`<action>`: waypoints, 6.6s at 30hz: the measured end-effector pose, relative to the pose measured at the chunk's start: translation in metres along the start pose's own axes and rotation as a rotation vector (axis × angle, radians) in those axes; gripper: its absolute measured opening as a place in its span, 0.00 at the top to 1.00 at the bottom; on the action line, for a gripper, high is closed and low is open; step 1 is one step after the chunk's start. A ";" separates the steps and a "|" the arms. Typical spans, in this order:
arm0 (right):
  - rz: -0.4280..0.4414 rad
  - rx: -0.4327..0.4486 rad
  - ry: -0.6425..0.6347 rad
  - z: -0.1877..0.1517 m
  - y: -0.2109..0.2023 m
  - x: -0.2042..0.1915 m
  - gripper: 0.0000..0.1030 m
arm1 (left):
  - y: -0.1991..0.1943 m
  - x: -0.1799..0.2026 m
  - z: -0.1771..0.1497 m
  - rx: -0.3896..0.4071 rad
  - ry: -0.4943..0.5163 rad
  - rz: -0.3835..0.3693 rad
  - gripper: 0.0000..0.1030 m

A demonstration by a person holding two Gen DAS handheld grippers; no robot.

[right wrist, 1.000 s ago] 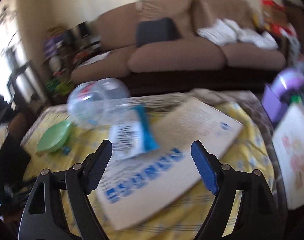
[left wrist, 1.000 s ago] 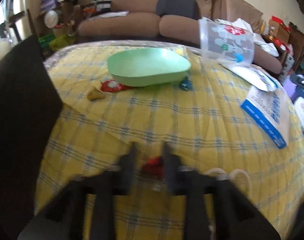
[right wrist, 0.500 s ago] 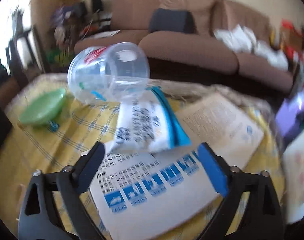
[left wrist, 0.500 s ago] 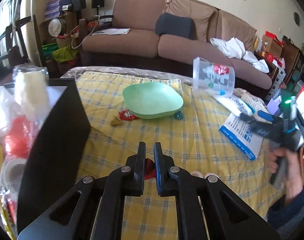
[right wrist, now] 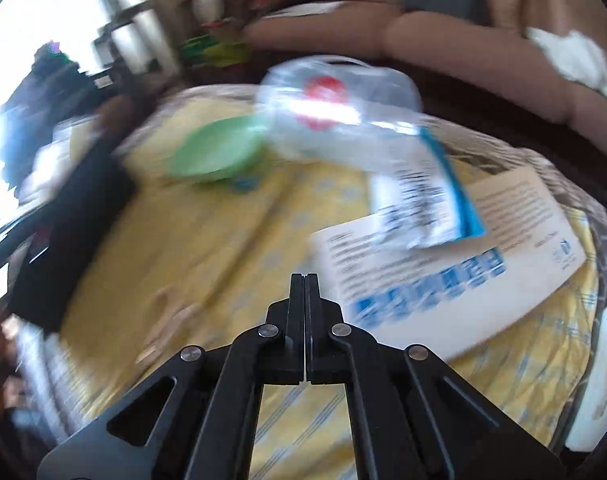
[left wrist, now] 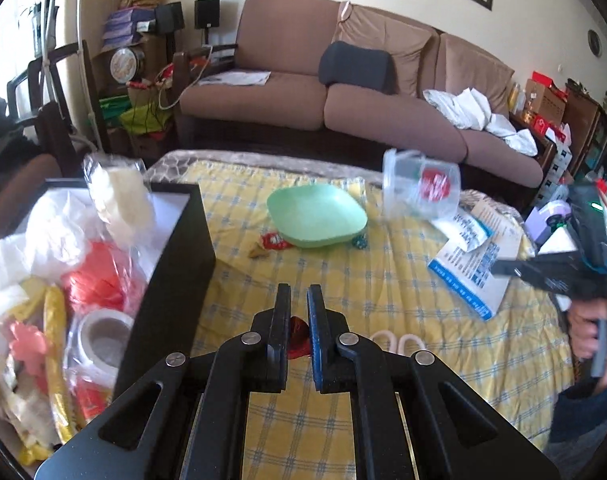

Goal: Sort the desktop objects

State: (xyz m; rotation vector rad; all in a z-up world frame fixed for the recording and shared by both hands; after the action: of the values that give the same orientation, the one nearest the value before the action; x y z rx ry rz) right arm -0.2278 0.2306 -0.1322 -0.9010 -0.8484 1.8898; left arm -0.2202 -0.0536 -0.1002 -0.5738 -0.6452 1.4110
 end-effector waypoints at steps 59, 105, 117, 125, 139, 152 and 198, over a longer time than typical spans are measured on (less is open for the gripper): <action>-0.097 -0.118 -0.193 0.010 -0.004 -0.060 0.04 | -0.044 -0.043 0.006 -0.010 -0.187 0.005 0.93; 0.579 0.096 -0.087 0.125 0.038 -0.349 0.51 | -0.170 -0.295 -0.059 0.137 -0.553 0.469 0.93; 0.248 -0.014 -0.304 0.107 0.080 -0.384 0.53 | -0.158 -0.309 -0.072 0.102 -0.603 0.405 0.93; -0.038 -0.152 -0.386 0.086 0.112 -0.364 0.78 | -0.155 -0.301 -0.069 0.111 -0.601 0.292 0.57; 0.122 0.158 -0.317 0.045 0.043 -0.318 0.65 | -0.130 -0.222 -0.031 0.109 -0.596 -0.201 0.41; -0.155 0.500 0.541 -0.041 -0.058 0.068 0.17 | 0.004 0.040 -0.044 -0.321 -0.196 -0.487 0.13; -0.267 0.551 -0.044 0.003 -0.023 0.016 0.08 | -0.010 -0.017 -0.019 -0.077 -0.089 -0.059 0.90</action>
State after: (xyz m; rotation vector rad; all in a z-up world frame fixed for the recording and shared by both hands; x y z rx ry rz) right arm -0.2270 0.2531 -0.1159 -0.3874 -0.4066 1.7752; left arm -0.2002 -0.0715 -0.1075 -0.5505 -0.7849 1.3670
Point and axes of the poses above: each gripper's, at about its wrist camera, not at the fingertips, and y roughly the way its jaws point, x to its right, z to its top, the point moved 6 cm from there along y, roughly the way its jaws point, and after that the axes turned 3 degrees about z, right-handed, at the moved point
